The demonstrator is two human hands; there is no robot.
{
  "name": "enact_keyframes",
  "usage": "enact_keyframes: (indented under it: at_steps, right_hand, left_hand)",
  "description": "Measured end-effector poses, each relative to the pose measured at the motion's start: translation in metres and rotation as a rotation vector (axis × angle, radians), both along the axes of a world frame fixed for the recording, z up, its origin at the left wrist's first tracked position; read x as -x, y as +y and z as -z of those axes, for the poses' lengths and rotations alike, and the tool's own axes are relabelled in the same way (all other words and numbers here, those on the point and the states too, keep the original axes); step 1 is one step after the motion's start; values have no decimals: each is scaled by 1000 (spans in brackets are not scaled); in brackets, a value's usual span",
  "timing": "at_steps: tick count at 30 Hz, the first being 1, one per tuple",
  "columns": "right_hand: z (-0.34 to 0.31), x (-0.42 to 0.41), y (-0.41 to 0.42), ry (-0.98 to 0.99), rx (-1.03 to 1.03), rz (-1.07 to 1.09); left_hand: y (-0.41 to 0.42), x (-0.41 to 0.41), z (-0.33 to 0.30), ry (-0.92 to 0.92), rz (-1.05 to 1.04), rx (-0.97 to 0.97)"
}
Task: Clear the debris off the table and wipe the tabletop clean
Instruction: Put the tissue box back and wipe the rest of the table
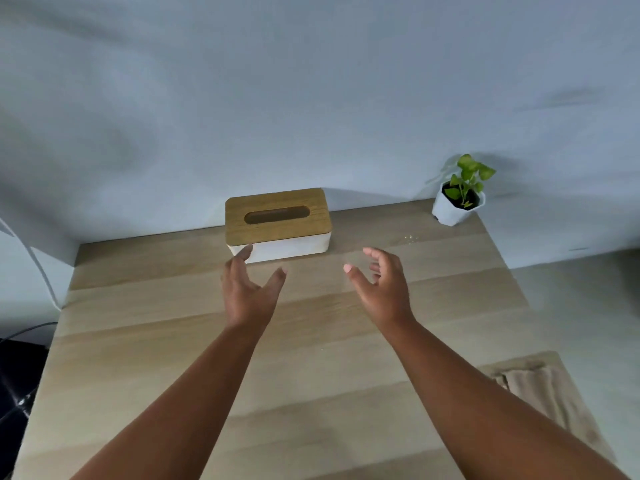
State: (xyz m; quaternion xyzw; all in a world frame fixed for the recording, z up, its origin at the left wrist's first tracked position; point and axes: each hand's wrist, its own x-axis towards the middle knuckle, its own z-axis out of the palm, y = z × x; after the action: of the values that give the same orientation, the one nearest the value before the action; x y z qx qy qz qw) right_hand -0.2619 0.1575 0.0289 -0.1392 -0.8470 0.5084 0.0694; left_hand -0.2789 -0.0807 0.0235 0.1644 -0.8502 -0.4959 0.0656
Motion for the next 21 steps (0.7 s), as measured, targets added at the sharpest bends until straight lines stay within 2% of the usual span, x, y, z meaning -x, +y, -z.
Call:
enact_keyframes:
  at_steps: [6,12,17,21]
  right_hand:
    - [10,-59,59,-14,-110,34]
    - [24,-126,131,-38,-287,-24]
    - [32,-188,197,-106,-414,-138]
    - [39,-231,245,-97,-580,-227]
  left_hand:
    - [56,-40,16,96,174,186]
    - [109,-83,44,-11,360,310]
    - [143,-114,63,-127,431,453]
    - [159,-132,72,-132,468,562]
